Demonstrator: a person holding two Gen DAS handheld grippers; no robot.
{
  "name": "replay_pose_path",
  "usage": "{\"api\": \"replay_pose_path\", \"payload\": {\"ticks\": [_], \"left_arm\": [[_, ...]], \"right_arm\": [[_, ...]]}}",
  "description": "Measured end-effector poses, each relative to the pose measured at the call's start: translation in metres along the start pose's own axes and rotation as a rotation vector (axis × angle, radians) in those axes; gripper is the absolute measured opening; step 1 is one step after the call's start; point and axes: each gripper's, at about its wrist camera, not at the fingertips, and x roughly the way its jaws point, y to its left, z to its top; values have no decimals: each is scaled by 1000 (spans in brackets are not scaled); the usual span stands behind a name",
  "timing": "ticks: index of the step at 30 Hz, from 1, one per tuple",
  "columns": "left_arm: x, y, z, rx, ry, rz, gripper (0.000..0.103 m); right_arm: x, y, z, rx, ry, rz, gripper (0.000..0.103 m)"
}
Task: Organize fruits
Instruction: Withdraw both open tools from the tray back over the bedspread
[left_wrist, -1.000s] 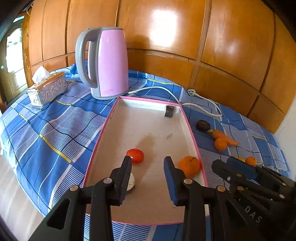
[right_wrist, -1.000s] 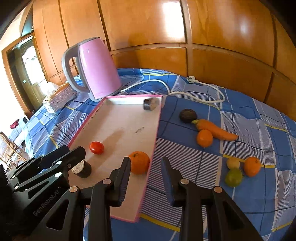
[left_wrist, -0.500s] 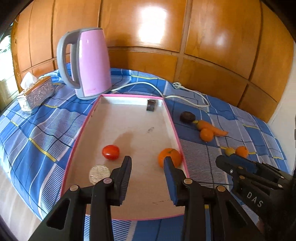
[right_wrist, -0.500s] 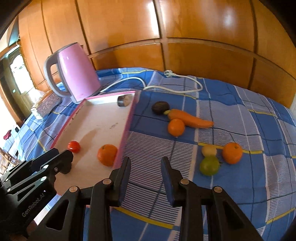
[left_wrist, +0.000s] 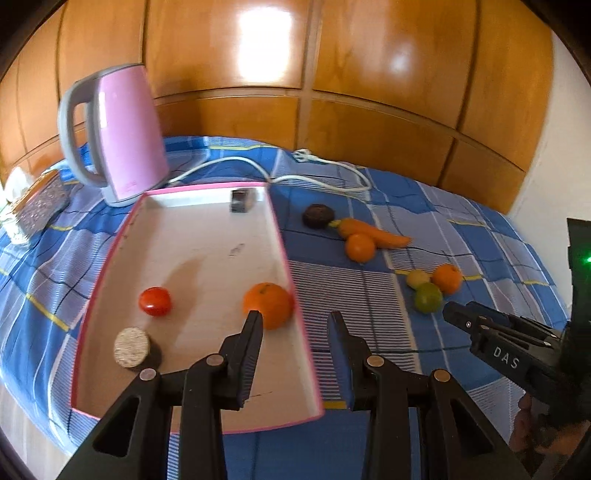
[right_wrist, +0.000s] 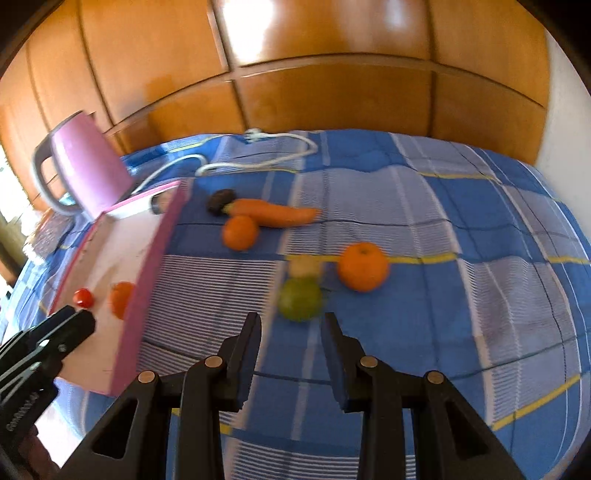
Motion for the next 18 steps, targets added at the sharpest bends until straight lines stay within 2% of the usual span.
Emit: {"api": "replay_pose_path", "payload": {"ticks": [9,15,18], "left_arm": [[11,-26,2,41,25,-68,37],[28,-44,-2,64,74,-145,37],[34,-55,-3,89,83,-185,46]], "right_arm": [[3,-48,-4,95,6,-67,34],[5,-60,-4,124,11,-72,34],[7,-60,-4,124,18,-57,34]]}}
